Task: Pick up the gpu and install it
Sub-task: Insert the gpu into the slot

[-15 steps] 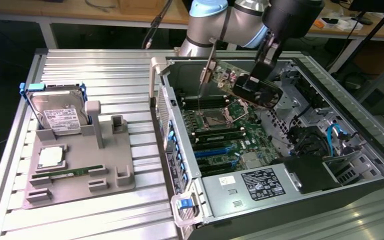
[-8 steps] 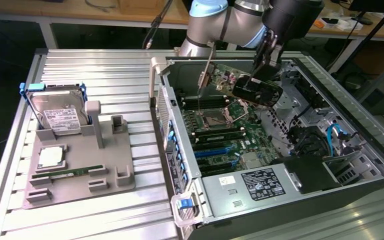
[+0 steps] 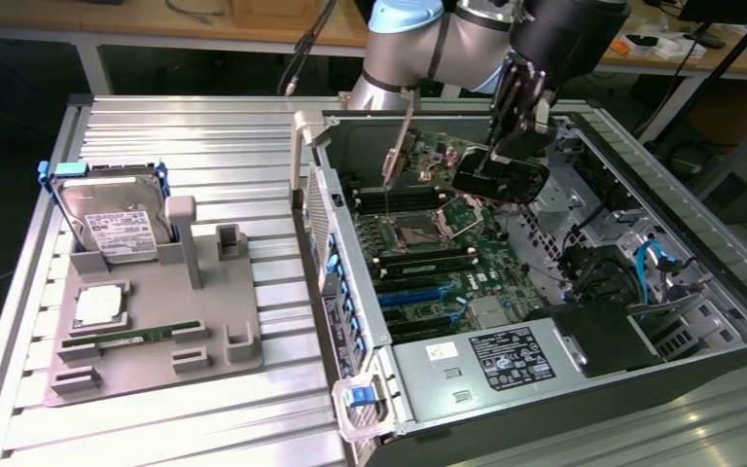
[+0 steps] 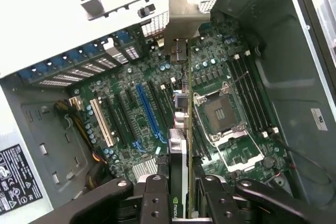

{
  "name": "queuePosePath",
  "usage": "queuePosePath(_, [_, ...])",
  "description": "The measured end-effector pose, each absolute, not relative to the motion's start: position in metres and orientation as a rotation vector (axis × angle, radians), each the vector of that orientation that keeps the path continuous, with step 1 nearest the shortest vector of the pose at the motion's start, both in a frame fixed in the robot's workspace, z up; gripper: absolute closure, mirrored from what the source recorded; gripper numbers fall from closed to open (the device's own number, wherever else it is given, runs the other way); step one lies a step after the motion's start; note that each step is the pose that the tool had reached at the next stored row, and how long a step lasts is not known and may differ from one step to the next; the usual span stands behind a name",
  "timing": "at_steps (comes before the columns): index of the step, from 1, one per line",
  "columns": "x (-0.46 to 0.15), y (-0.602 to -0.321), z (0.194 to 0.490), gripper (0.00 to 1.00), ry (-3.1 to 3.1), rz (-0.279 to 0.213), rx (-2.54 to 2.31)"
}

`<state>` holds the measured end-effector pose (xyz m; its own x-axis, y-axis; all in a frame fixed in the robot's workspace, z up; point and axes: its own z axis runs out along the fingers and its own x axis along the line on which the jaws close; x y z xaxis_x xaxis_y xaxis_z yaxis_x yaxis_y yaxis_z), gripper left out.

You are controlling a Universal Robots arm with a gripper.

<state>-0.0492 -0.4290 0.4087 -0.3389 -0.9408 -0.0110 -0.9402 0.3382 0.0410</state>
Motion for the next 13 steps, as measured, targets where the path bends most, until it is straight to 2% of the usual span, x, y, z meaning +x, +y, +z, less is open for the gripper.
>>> queuePosePath(13, [-0.049, -0.429, 0.4051, 0.73, -2.368, -0.06, 2.036])
